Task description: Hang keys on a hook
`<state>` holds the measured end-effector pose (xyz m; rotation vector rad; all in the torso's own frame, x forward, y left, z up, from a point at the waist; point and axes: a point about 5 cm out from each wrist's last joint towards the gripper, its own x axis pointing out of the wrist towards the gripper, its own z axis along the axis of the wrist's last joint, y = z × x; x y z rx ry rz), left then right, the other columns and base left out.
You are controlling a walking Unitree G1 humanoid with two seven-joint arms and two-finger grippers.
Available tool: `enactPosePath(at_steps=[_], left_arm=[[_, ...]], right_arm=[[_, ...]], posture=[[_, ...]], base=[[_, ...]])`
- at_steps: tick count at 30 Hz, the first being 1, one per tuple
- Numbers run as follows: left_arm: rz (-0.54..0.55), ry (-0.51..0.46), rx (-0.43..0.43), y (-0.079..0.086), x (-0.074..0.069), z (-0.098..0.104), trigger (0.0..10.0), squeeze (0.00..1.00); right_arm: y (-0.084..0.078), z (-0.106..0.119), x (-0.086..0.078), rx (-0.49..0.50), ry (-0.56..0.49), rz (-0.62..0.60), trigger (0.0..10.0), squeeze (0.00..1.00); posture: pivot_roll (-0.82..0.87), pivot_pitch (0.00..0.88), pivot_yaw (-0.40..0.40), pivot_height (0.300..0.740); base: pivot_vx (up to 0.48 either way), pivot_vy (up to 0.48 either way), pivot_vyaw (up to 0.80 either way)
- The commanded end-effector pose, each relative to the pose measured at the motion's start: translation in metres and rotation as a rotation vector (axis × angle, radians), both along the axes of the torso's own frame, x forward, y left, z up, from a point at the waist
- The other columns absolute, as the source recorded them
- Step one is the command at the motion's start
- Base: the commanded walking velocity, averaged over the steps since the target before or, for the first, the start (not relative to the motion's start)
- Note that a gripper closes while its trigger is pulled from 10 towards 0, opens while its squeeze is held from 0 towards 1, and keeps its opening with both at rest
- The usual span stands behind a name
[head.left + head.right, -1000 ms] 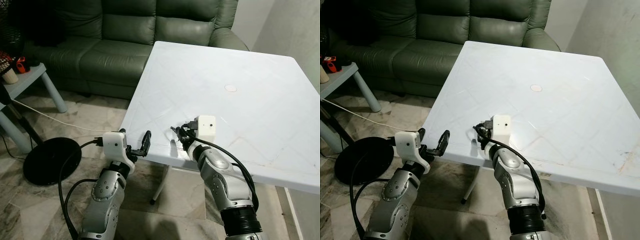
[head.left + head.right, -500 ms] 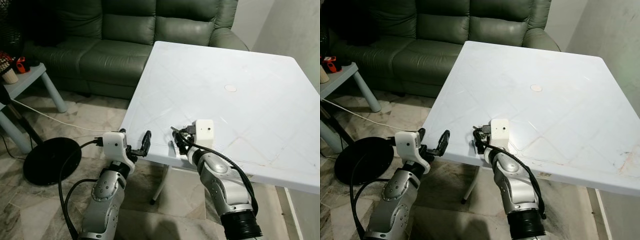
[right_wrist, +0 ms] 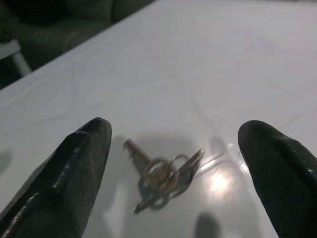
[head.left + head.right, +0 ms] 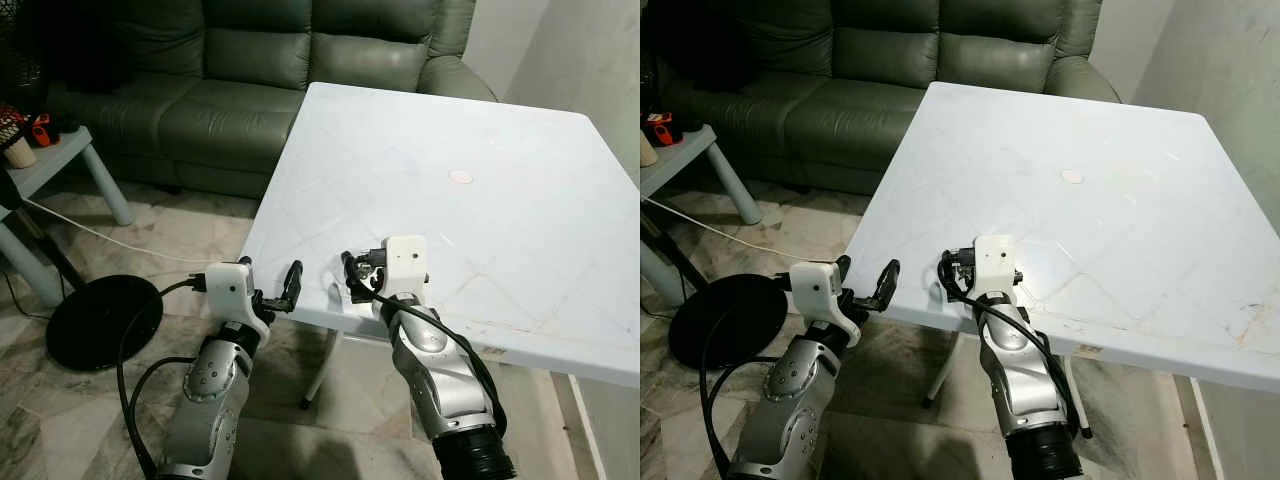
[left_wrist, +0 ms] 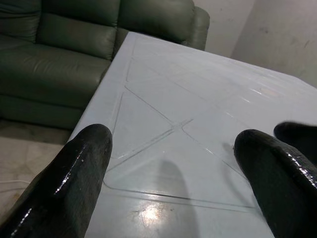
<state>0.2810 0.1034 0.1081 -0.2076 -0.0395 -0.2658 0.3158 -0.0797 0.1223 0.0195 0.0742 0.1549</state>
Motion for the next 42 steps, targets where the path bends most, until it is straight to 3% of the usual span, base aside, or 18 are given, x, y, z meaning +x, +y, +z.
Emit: enactPosePath(at_steps=[1,5,6,7,13,17,20,22,23,25,35,42], left_arm=[[-0.016,-0.007,-0.011,-0.006,0.002,0.003,10.0,0.00],[-0.017,-0.010,-0.011,-0.007,0.003,0.004,10.0,0.00],[-0.018,-0.013,-0.010,-0.007,0.003,0.004,10.0,0.00],[-0.019,-0.014,-0.008,-0.007,0.003,0.004,10.0,0.00],[-0.018,-0.018,-0.001,-0.004,0.004,0.005,10.0,0.00],[-0.016,-0.016,0.001,-0.003,0.004,0.005,10.0,0.00],[-0.021,-0.017,0.001,-0.005,0.005,0.005,10.0,0.00],[-0.023,-0.018,0.000,-0.006,0.005,0.006,10.0,0.00],[-0.024,-0.019,-0.001,-0.006,0.005,0.006,10.0,0.00],[-0.024,-0.019,-0.002,-0.006,0.005,0.006,10.0,0.00],[-0.017,-0.018,-0.003,-0.005,0.004,0.006,10.0,0.00],[-0.015,-0.019,-0.003,-0.006,0.003,0.006,10.0,0.00]], right_arm=[[0.002,0.001,-0.001,-0.050,-0.069,-0.009,10.0,1.00],[0.000,-0.001,-0.001,-0.136,-0.115,-0.015,10.0,1.00],[-0.003,0.000,-0.002,-0.240,-0.194,-0.031,10.0,0.00],[-0.004,0.001,-0.002,-0.285,-0.235,-0.042,10.0,0.00],[-0.027,0.000,0.004,-0.305,-0.236,-0.191,10.0,0.00],[-0.039,0.002,0.006,-0.422,-0.292,-0.250,10.0,0.00],[-0.040,-0.011,0.012,-0.206,-0.112,-0.279,10.0,0.00],[-0.036,-0.010,0.012,-0.177,-0.104,-0.267,10.0,0.00],[-0.030,-0.013,0.012,-0.088,-0.033,-0.272,10.0,0.00],[-0.025,-0.013,0.012,-0.040,0.003,-0.254,10.0,0.00],[-0.001,-0.013,0.012,0.085,0.092,-0.200,10.0,0.00],[0.006,-0.009,0.010,0.098,0.108,-0.174,10.0,0.00]], posture=[[-0.02,0.077,-0.048,0.732],[-0.02,0.075,-0.045,0.732],[-0.02,0.075,-0.043,0.732],[-0.02,0.075,-0.043,0.732],[-0.02,0.075,-0.040,0.732],[-0.02,0.077,-0.036,0.732],[-0.02,0.077,-0.034,0.732],[-0.02,0.076,-0.034,0.732],[-0.02,0.076,-0.034,0.732],[-0.02,0.077,-0.034,0.732],[-0.01,0.076,-0.040,0.732],[-0.01,0.073,-0.043,0.732]], base=[[0.000,0.000,0.00],[0.000,0.000,0.00],[0.000,0.000,0.00],[0.000,0.000,0.00],[0.000,0.000,0.00],[0.000,0.000,0.00],[0.000,0.000,0.00],[0.000,0.000,0.00],[0.000,0.000,0.00],[0.000,0.000,0.00],[0.000,0.000,0.00],[0.000,0.000,0.00]])
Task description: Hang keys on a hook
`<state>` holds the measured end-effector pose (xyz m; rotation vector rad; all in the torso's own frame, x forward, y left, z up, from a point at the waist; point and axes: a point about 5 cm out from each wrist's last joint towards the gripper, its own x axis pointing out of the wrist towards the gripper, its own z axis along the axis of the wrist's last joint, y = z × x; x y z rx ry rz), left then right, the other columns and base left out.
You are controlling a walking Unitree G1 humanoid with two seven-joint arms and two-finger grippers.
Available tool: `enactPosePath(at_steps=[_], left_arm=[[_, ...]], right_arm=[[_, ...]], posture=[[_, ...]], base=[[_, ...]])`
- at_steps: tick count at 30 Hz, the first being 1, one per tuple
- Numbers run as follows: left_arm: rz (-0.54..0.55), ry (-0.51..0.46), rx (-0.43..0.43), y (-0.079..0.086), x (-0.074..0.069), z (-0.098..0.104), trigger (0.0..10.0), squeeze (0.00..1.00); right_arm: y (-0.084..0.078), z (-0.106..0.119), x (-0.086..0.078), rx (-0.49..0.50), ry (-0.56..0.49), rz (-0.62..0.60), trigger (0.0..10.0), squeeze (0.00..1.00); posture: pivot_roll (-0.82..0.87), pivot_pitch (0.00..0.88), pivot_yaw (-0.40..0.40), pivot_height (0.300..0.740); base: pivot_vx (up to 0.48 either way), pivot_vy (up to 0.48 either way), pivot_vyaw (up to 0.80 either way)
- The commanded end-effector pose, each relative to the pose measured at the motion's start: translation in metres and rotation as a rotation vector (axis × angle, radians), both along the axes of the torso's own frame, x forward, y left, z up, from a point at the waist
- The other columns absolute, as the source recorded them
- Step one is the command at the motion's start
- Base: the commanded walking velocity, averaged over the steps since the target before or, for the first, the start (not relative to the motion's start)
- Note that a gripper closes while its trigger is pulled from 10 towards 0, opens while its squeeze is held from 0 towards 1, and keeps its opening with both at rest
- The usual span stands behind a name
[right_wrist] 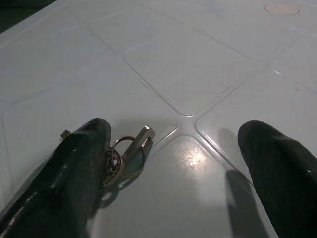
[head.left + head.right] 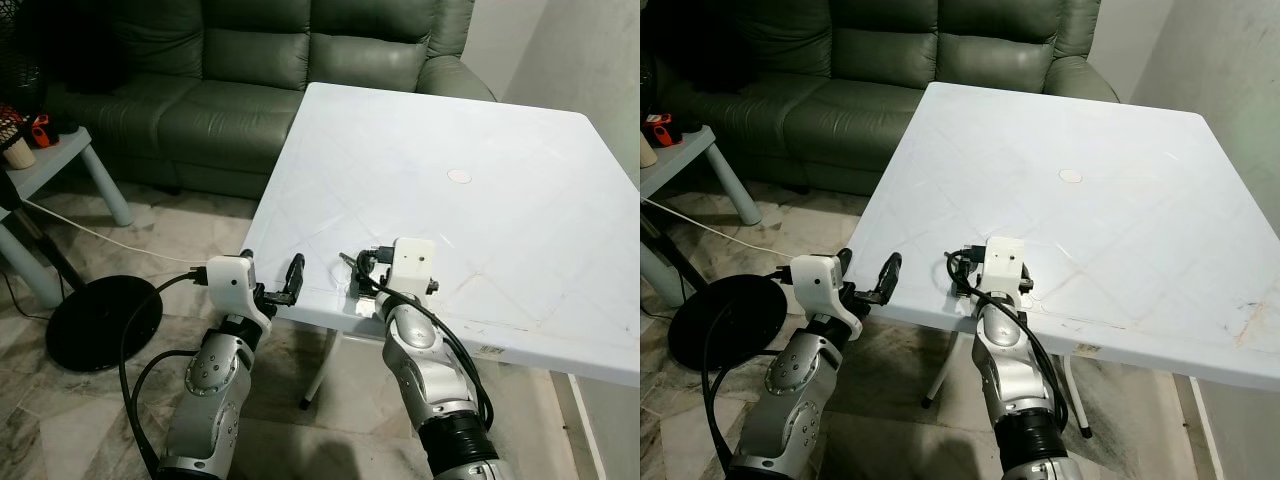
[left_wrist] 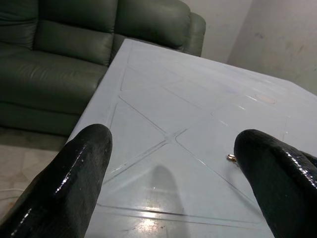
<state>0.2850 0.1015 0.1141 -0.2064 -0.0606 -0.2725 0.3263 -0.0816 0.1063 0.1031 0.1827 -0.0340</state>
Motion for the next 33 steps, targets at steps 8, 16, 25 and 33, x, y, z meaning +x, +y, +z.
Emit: enactPosePath(at_steps=[8,16,25,33], left_arm=[[-0.014,0.004,-0.003,-0.005,-0.001,-0.001,10.0,0.00],[-0.016,0.004,-0.003,-0.006,-0.001,-0.001,10.0,0.00],[-0.020,0.005,-0.004,-0.007,-0.002,-0.001,10.0,0.00],[-0.016,0.007,-0.007,-0.007,-0.002,-0.002,10.0,0.00]], right_arm=[[0.015,0.004,-0.006,-0.015,-0.005,0.076,10.0,0.00],[0.018,0.000,-0.011,-0.089,0.015,0.128,10.0,0.00],[0.020,-0.002,-0.012,-0.076,0.064,0.128,10.0,0.00],[0.022,-0.001,-0.010,-0.067,0.085,0.109,10.0,0.00]], posture=[[-0.01,0.069,-0.045,0.732],[-0.02,0.062,-0.047,0.732],[-0.02,0.063,-0.049,0.732],[-0.01,0.065,-0.050,0.732]], base=[[0.000,0.000,0.00],[0.000,0.000,0.00],[0.000,0.000,0.00],[0.000,0.000,0.00]])
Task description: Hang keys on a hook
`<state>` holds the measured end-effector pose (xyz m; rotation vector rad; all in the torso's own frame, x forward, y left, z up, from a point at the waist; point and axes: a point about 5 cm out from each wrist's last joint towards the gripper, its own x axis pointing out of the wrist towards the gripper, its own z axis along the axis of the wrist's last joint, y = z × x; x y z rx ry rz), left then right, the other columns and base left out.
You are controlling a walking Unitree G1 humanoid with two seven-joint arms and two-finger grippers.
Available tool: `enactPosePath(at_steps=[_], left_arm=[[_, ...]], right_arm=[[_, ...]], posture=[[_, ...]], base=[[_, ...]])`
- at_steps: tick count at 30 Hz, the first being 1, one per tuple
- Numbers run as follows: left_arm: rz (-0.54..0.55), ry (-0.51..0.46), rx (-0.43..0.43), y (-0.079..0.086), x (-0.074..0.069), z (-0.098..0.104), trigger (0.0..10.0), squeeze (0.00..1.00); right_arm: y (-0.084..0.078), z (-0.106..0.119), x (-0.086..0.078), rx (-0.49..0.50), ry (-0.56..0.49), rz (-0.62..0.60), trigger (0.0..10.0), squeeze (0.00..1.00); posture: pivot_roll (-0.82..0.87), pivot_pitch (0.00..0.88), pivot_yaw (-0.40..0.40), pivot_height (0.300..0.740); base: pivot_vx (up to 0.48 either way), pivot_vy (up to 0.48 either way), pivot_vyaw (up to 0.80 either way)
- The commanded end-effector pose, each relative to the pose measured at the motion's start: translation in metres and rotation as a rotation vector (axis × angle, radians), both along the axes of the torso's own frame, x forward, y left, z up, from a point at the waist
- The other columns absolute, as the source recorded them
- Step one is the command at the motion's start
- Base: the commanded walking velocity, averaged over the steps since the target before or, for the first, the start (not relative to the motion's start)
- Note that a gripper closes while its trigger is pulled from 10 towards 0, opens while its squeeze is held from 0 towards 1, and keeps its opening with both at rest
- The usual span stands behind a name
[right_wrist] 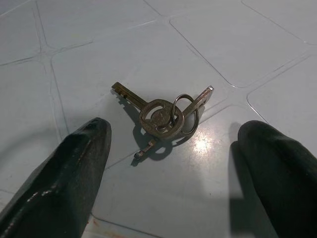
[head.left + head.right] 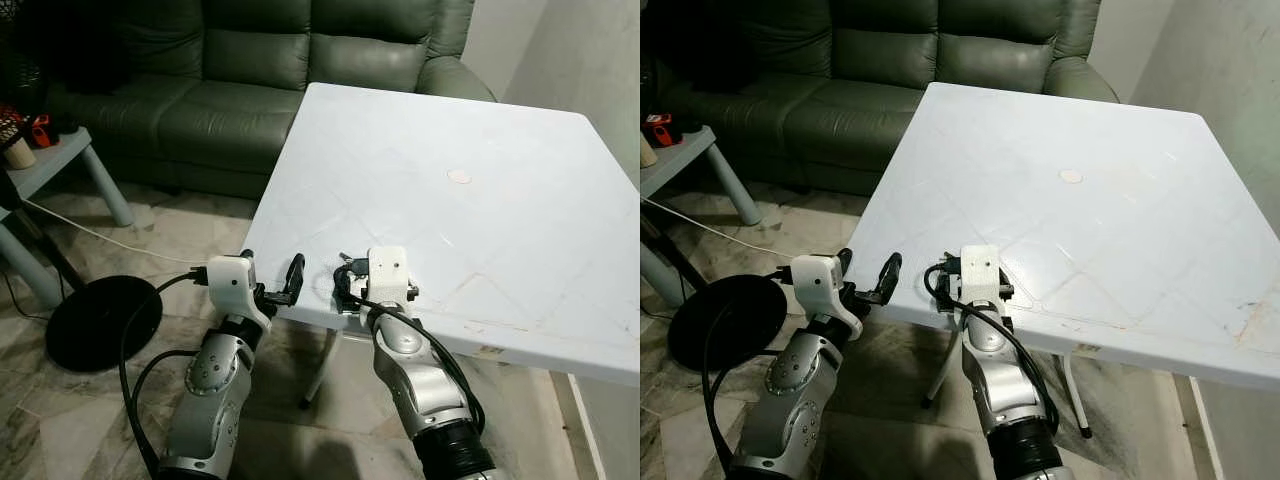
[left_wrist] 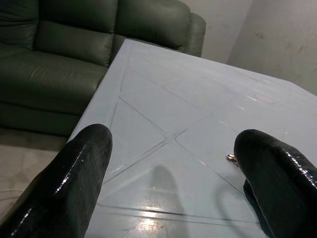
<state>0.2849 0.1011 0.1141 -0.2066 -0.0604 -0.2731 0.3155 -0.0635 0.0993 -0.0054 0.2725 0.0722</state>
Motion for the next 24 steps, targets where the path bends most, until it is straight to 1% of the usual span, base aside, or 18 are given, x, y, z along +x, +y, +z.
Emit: enactPosePath(at_steps=[1,7,11,16,22,24], left_arm=[[-0.015,0.008,-0.007,-0.006,-0.002,-0.002,10.0,0.00],[-0.014,0.009,-0.009,-0.007,-0.002,-0.001,10.0,0.00],[-0.012,0.009,-0.010,-0.006,-0.002,-0.001,10.0,0.00],[-0.012,0.009,-0.009,-0.006,-0.002,-0.001,10.0,0.00],[-0.014,0.008,-0.008,-0.006,-0.001,-0.001,10.0,0.00],[-0.013,0.006,-0.010,-0.006,-0.001,0.000,10.0,0.00]], right_arm=[[0.005,0.005,0.001,0.034,0.004,-0.014,10.0,0.00],[0.011,0.007,0.002,0.056,0.001,-0.015,10.0,0.00],[0.015,0.010,0.003,0.089,-0.011,-0.015,10.0,0.00],[0.019,0.012,0.004,0.091,-0.032,-0.009,10.0,0.00],[0.022,0.013,0.004,0.102,-0.031,-0.008,10.0,0.00],[0.026,0.011,0.003,0.099,-0.034,0.008,10.0,0.00]], posture=[[-0.02,0.070,-0.051,0.732],[-0.02,0.074,-0.050,0.732],[-0.02,0.077,-0.049,0.732],[-0.02,0.079,-0.044,0.732],[-0.02,0.080,-0.043,0.732],[-0.02,0.079,-0.043,0.732]], base=[[0.000,0.000,0.00],[0.000,0.000,0.00],[0.000,0.000,0.00],[0.000,0.000,0.00],[0.000,0.000,0.00],[0.000,0.000,0.00]])
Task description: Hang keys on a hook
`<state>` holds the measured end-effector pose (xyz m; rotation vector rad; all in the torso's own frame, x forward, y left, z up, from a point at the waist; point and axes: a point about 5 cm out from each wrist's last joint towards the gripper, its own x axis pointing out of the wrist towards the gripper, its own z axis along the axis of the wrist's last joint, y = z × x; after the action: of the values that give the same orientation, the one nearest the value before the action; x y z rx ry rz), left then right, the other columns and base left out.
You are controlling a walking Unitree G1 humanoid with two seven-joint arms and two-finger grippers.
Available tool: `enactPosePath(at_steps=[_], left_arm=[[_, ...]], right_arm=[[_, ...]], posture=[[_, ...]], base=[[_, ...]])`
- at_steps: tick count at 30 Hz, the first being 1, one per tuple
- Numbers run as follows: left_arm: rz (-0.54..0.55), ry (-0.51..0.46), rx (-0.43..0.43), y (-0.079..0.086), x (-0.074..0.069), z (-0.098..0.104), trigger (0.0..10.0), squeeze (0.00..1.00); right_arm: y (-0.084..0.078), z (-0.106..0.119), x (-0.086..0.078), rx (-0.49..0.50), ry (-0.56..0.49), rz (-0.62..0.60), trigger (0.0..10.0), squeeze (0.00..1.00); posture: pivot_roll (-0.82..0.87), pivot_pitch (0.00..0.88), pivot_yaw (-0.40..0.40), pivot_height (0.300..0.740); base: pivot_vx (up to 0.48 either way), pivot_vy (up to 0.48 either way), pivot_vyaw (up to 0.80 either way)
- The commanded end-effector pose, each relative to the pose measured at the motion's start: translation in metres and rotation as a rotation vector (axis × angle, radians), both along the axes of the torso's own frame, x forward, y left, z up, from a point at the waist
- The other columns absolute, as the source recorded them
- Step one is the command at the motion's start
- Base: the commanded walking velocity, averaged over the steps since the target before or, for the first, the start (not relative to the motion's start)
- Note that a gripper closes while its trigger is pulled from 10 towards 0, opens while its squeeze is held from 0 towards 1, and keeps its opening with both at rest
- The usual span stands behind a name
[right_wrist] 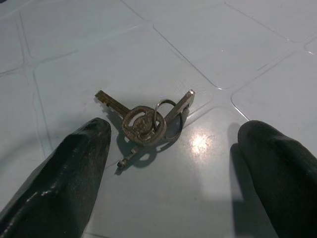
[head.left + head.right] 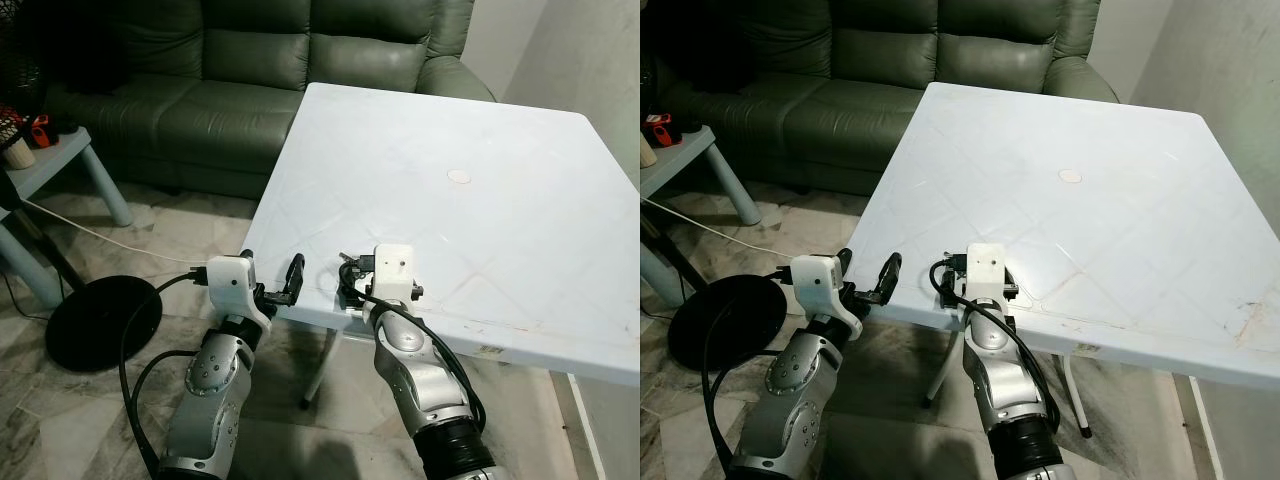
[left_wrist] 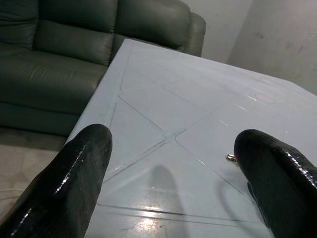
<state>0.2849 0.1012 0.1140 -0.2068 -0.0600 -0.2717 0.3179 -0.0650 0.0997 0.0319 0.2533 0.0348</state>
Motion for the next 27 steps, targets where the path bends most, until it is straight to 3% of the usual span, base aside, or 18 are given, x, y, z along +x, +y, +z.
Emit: enactPosePath(at_steps=[1,5,6,8,9,27], left_arm=[[-0.015,0.006,-0.010,-0.0065,-0.0009,-0.0001,10.0,0.00],[-0.013,0.006,-0.011,-0.0060,-0.0004,0.0004,10.0,0.00],[-0.012,0.006,-0.011,-0.0060,-0.0003,0.0005,10.0,0.00],[-0.012,0.005,-0.011,-0.0060,-0.0003,0.0005,10.0,0.00],[-0.012,0.006,-0.011,-0.0061,-0.0002,0.0005,10.0,0.00],[-0.013,0.009,-0.012,-0.0059,0.0013,0.0003,10.0,0.00]], right_arm=[[0.0276,0.0109,0.0003,0.066,-0.019,0.050,10.0,0.00],[0.0320,0.0084,-0.0007,0.055,-0.014,0.070,9.8,0.00],[0.0335,0.0069,-0.0011,0.040,-0.018,0.077,4.9,0.00],[0.0340,0.0063,-0.0012,0.031,-0.022,0.081,4.9,0.00],[0.0358,0.0044,-0.0025,0.032,-0.017,0.092,0.0,0.00],[0.0323,0.0041,0.0017,0.045,-0.026,0.049,0.0,0.00]], posture=[[-0.02,0.079,-0.043,0.732],[-0.02,0.081,-0.043,0.732],[-0.02,0.081,-0.043,0.732],[-0.02,0.081,-0.043,0.732],[-0.02,0.083,-0.041,0.732],[-0.03,0.092,-0.038,0.732]], base=[[0.000,0.000,0.00],[0.000,0.000,0.00],[0.000,0.000,0.00],[0.000,0.000,0.00],[0.000,0.000,0.00],[0.000,0.000,0.00]])
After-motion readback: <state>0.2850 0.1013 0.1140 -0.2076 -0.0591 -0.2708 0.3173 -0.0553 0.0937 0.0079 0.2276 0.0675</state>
